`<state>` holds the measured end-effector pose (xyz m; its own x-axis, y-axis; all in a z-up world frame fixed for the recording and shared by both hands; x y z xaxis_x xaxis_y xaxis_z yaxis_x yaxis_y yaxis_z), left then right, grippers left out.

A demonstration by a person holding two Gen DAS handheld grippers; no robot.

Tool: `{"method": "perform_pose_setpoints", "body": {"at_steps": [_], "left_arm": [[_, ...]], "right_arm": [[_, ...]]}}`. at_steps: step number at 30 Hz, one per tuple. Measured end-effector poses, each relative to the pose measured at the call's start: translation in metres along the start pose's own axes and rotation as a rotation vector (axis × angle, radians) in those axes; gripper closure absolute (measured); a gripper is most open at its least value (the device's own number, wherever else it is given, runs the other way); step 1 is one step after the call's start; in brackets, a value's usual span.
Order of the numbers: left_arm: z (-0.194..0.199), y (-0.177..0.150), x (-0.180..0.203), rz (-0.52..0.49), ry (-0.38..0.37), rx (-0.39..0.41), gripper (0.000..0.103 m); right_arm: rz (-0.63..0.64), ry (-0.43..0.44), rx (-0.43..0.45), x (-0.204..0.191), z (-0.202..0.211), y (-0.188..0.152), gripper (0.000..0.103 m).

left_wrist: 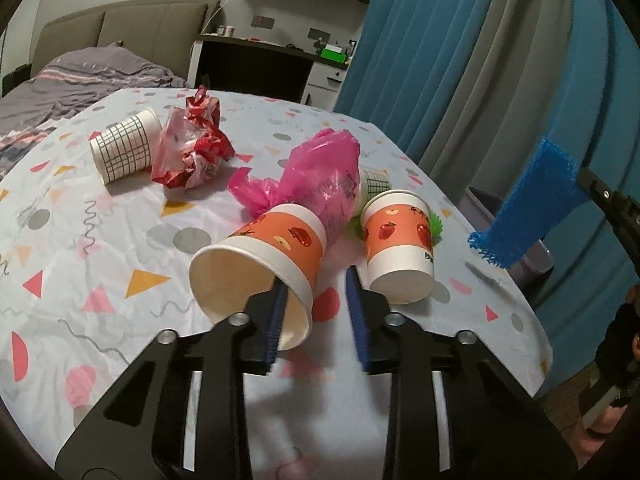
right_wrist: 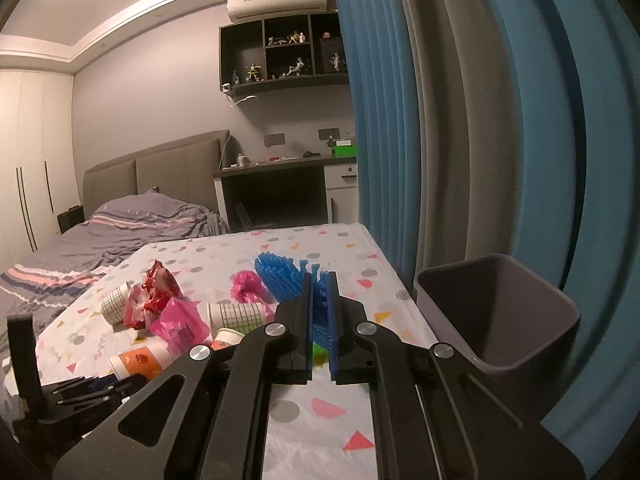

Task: Collect trash
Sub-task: 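Grasp the orange paper cup rim with the left gripper while the right gripper holds the brush, then carry the cup and brush over the bin with both grippers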

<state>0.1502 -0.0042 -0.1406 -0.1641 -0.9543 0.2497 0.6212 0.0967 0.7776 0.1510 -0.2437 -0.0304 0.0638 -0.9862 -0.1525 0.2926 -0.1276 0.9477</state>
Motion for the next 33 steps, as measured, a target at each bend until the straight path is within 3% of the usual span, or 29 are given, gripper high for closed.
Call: {"method": "perform_pose_setpoints", "body": {"at_steps": [3,6,23,28,33], "left_arm": [[-0.002,0.0,0.0,0.012,-0.005,-0.009,0.095],[-0.002,-0.001,0.002,0.005,-0.002,-0.006,0.101],[0.047,0.026,0.033,-0.082,-0.036,0.12,0.101],[0.048,0.048,0.064,-0.129,-0.079,0.149,0.101],[0.038,0.073,0.12,-0.192,-0.175,0.177,0.101]], "right_arm": [[-0.005,0.0,0.002,0.004,0.002,0.0,0.096],[-0.017,-0.002,0.005,0.009,0.005,-0.001,0.096],[-0.039,-0.04,0.044,0.029,0.014,0.008,0.096],[-0.036,-0.08,0.082,0.046,0.021,0.022,0.096],[-0.04,-0.154,0.123,0.078,0.025,0.036,0.096]]}}
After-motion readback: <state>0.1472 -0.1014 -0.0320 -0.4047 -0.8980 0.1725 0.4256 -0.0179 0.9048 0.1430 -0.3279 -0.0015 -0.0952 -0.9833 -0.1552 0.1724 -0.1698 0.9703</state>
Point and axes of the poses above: each gripper's, at about its wrist camera, not at the fingertips, and z roughly against the way its jaws point, x to its right, y to its top, the point moved 7 cm from there along -z, roughly the way its jaws point, and after that the axes turned 3 degrees about -z, right-handed, at the moved point
